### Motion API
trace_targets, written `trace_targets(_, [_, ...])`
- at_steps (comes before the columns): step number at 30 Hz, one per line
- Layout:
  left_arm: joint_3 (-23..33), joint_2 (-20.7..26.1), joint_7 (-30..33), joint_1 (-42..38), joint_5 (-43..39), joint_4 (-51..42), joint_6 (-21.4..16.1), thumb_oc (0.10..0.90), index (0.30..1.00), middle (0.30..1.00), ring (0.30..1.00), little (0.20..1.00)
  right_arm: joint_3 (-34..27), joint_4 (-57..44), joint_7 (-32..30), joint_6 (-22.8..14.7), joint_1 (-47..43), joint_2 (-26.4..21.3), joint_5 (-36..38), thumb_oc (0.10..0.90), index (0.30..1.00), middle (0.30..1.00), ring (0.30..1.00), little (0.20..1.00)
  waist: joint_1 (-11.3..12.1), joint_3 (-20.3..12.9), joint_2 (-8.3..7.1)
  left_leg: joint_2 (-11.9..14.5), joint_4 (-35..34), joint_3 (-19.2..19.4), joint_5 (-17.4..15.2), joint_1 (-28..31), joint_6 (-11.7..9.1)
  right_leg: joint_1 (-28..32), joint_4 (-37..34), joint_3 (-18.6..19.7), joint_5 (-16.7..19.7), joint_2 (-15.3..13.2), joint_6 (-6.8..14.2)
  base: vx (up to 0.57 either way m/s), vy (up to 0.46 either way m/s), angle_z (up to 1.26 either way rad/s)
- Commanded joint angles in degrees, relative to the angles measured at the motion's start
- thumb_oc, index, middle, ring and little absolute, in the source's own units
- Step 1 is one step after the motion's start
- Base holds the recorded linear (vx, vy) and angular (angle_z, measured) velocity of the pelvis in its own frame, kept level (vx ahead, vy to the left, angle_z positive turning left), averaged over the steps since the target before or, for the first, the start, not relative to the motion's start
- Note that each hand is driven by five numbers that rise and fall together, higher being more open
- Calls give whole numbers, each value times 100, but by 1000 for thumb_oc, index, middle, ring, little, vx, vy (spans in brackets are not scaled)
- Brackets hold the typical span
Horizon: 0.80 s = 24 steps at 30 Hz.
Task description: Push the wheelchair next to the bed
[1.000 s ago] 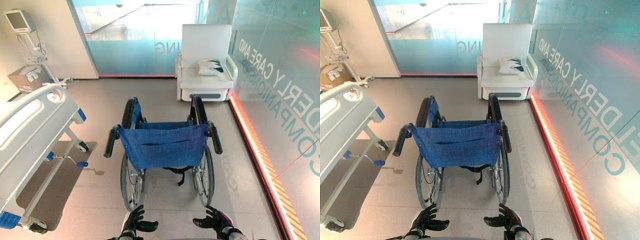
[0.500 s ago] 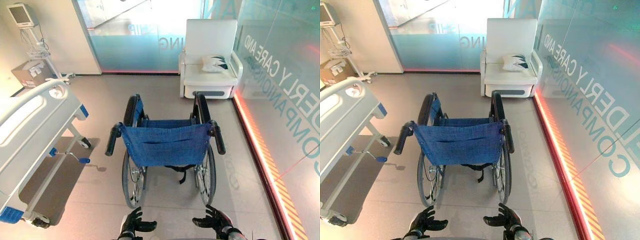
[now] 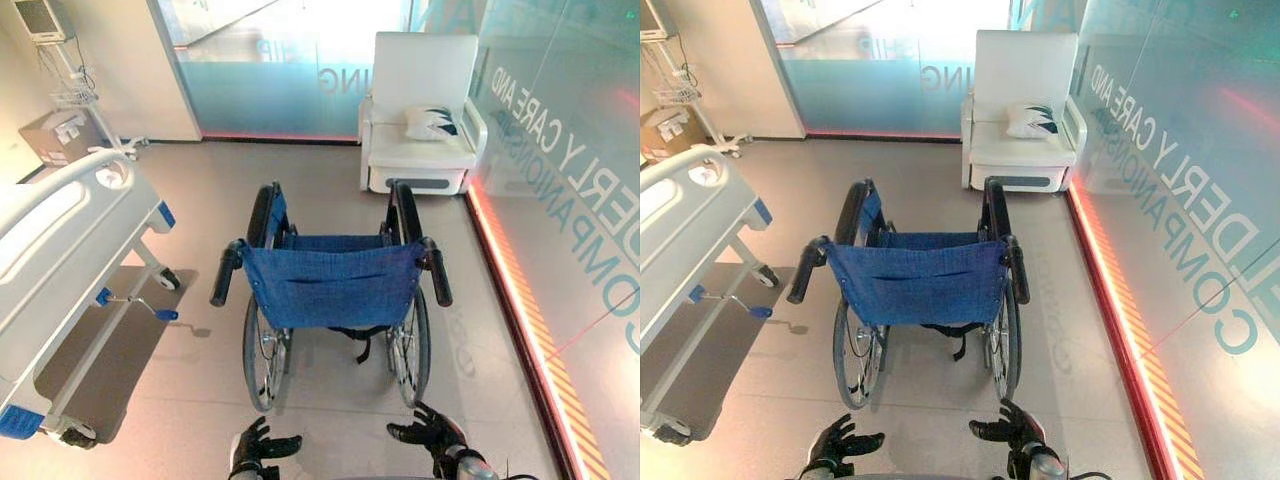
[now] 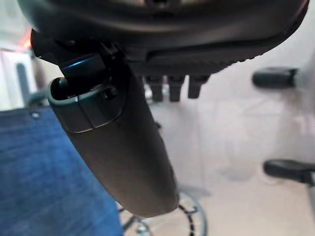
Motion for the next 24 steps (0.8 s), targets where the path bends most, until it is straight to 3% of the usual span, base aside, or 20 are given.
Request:
trace_targets(1, [221,533,553,-817,-107,-365,-454,800,900,900,900,900,-494,-546,-475,-321,-756,-255,378,800,900,900,900,900,78,-49,-156,-691,20,-67,-19,-88,327,263,58,-49,173,130,-233,-7,30,5])
trace_targets(9, [732,1706,1079,-1319,169,-1846,-347,800,900,900,900,900,-1199,-1755,-1275,-279,-1181,-1254,475,800,900,900,900,900,13,-124,-80,-683,20,-19,-50,-61,296,283,34,-2,179,116,-196,-6,22,2])
trace_targets(15, [835,2472,1446,-1834,412,-2583,-628,800,900,900,900,900,-1338,-2892,-2010,-495,-1666,-1690,383,800,900,900,900,900,-49,-162,-51,-663,20,47,-71,-84,276,257,34,38,143,117,-179,-9,13,-2])
trace_targets(20, [886,2688,1584,-2133,673,-3262,-672,800,900,900,900,900,-1447,-3437,-2456,-642,-1892,-1840,-92,800,900,900,900,900,-60,-175,-42,-659,20,52,-88,-103,278,236,34,66,115,126,-191,-6,7,0])
trace_targets(24, [850,2765,1250,-2277,709,-3732,-595,800,900,900,900,900,-1431,-3821,-2453,-587,-2053,-1862,-156,800,900,900,900,900,-55,-168,-52,-656,20,49,-104,-97,283,248,34,66,89,122,-195,0,0,0])
